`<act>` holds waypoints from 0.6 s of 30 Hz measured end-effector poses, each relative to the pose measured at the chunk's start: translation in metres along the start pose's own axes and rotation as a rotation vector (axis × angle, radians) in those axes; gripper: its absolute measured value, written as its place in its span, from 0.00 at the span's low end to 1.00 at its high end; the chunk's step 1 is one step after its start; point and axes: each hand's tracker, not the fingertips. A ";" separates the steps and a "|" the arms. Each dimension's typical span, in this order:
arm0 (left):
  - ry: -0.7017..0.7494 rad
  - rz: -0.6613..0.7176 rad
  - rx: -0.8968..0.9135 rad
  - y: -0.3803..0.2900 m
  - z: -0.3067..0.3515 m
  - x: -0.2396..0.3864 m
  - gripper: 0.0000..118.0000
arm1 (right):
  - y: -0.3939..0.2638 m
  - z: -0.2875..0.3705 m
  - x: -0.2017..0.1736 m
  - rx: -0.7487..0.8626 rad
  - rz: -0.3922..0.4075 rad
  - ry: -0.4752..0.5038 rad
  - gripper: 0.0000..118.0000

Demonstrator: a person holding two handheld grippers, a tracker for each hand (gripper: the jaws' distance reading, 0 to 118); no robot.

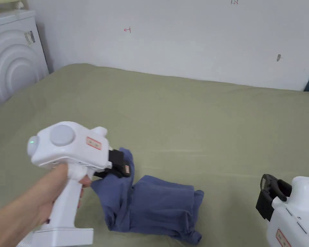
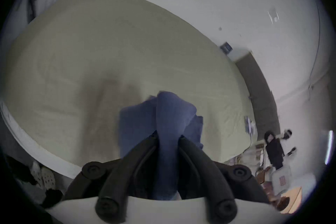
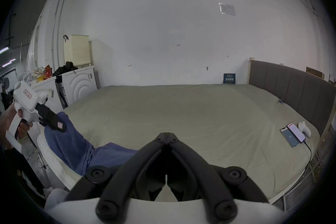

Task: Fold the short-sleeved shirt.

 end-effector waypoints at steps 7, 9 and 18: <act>0.048 -0.135 -0.077 -0.013 -0.108 0.073 0.10 | 0.002 -0.001 0.005 0.009 0.022 -0.026 0.00; 0.059 -0.154 -0.115 -0.020 -0.140 0.079 0.61 | 0.000 -0.002 0.006 -0.003 0.020 -0.030 0.00; -0.257 -0.052 -0.041 -0.029 -0.095 0.033 0.63 | -0.008 -0.007 0.012 -0.022 0.018 -0.042 0.00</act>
